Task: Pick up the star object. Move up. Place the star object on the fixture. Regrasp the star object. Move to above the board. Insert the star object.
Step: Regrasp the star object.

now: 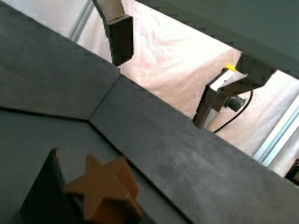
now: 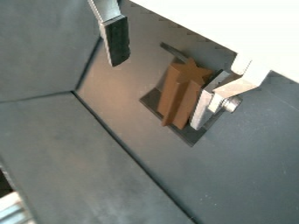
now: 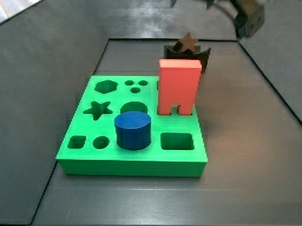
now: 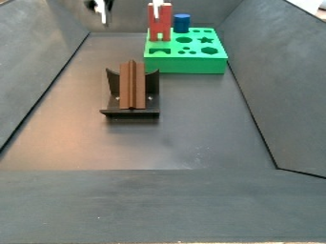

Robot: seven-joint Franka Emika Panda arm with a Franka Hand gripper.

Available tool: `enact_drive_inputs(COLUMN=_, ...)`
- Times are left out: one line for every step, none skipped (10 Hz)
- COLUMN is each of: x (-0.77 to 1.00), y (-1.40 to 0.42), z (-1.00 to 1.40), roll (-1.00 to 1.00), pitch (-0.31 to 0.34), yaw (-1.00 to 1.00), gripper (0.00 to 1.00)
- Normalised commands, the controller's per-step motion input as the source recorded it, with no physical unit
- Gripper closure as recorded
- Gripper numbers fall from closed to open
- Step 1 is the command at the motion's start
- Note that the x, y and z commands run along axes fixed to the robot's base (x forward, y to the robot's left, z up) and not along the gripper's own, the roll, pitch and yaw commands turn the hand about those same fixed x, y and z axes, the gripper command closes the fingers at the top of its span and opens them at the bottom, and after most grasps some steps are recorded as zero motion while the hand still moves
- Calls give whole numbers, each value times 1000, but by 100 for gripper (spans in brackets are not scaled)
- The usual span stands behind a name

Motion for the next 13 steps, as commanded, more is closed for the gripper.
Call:
enact_drive_inputs(x=73, y=55, z=-1000, roll=123, pitch=-32, yaw=208, gripper=0)
enact_drive_inputs(x=80, y=51, z=-1000, roll=118, pitch=-58, yaw=189, gripper=0)
enact_drive_inputs(x=92, y=44, z=-1000, roll=104, pitch=-97, yaw=143, gripper=0)
enact_drive_inputs(x=100, y=41, z=-1000, roll=95, pitch=-119, yaw=109, gripper=0)
enact_drive_inputs(x=107, y=38, z=-1000, roll=82, pitch=-135, yaw=64, gripper=0)
enact_drive_inputs(x=111, y=35, z=-1000, roll=75, pitch=-136, yaw=41, gripper=0)
enact_drive_inputs(x=99, y=25, z=-853, roll=65, pitch=-123, yaw=2, gripper=0)
enact_drive_inputs(x=87, y=16, z=-696, roll=71, pitch=-110, yaw=-23, gripper=0)
enact_drive_inputs(x=76, y=10, z=-544, roll=70, pitch=-88, yaw=-41, gripper=0)
enact_drive_inputs(x=75, y=8, z=-398, roll=68, pitch=-64, yaw=-49, gripper=0)
enact_drive_inputs(x=63, y=3, z=-222, roll=57, pitch=-29, yaw=-49, gripper=0)
enact_drive_inputs(x=14, y=-12, z=-175, roll=49, pitch=-15, yaw=-49, gripper=0)
enact_drive_inputs(x=13, y=-11, z=-174, roll=48, pitch=-16, yaw=-42, gripper=0)
